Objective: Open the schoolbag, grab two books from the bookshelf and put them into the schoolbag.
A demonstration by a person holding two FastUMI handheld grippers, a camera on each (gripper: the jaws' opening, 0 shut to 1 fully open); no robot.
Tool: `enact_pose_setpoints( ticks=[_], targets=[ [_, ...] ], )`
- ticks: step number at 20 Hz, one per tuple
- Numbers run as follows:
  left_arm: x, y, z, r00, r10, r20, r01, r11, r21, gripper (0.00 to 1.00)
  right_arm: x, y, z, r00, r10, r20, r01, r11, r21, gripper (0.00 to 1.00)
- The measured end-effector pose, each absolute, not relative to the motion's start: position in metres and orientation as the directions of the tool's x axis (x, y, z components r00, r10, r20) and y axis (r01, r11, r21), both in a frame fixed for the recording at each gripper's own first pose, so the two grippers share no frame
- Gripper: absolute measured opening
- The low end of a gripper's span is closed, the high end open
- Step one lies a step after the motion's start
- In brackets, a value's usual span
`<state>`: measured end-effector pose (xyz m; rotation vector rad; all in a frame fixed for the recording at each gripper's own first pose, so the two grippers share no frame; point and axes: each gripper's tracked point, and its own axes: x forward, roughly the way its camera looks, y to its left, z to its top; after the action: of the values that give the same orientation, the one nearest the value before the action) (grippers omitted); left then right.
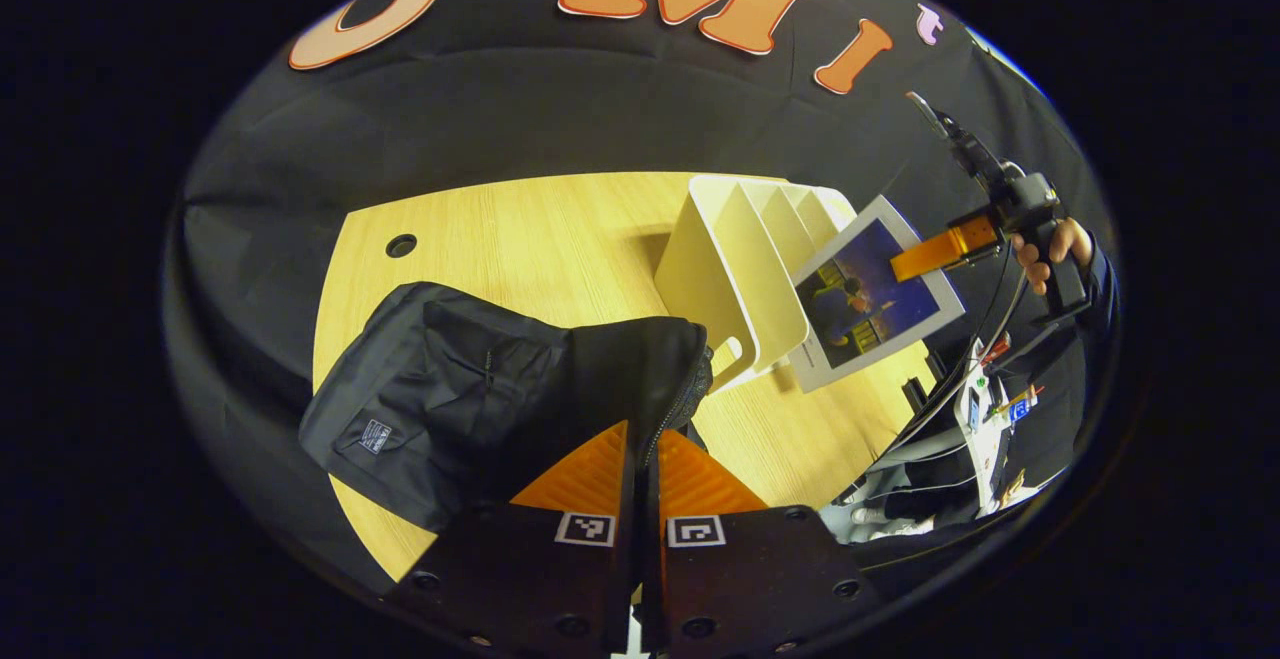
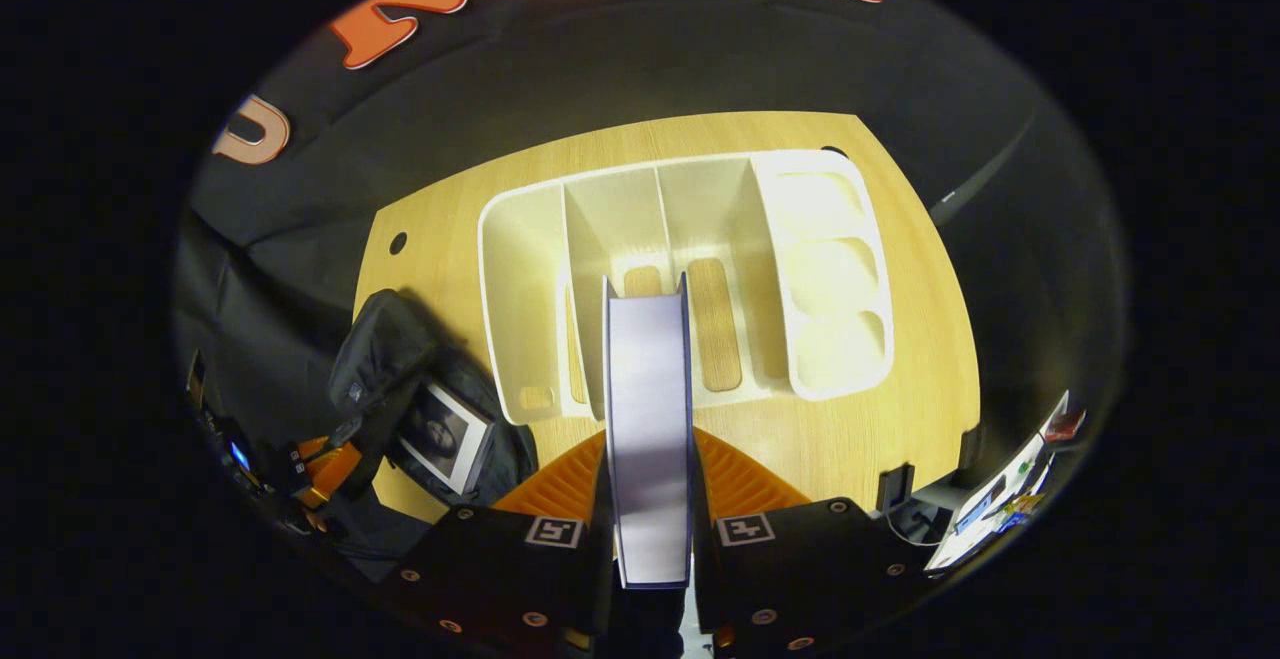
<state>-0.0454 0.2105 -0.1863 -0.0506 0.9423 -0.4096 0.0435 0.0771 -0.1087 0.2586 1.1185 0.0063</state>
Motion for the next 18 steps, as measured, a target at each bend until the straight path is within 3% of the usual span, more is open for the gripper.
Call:
enact_pose_setpoints(
  ticks=[5,18],
  targets=[
    [-0.043,0.21,-0.188,0.492,-0.388,-0.779,0.359,0.906,-0.224,0.05,0.011,0.08,-0.116,0.45,0.157,-0.879,0.168,0.952,0.256,0.33],
    [-0.035,0.21,-0.183,0.448,-0.435,-0.781,0.463,0.86,-0.213,0.05,-0.05,0.097,-0.117,0.594,0.298,-0.747,0.242,0.82,0.519,0.31]
  ],
)
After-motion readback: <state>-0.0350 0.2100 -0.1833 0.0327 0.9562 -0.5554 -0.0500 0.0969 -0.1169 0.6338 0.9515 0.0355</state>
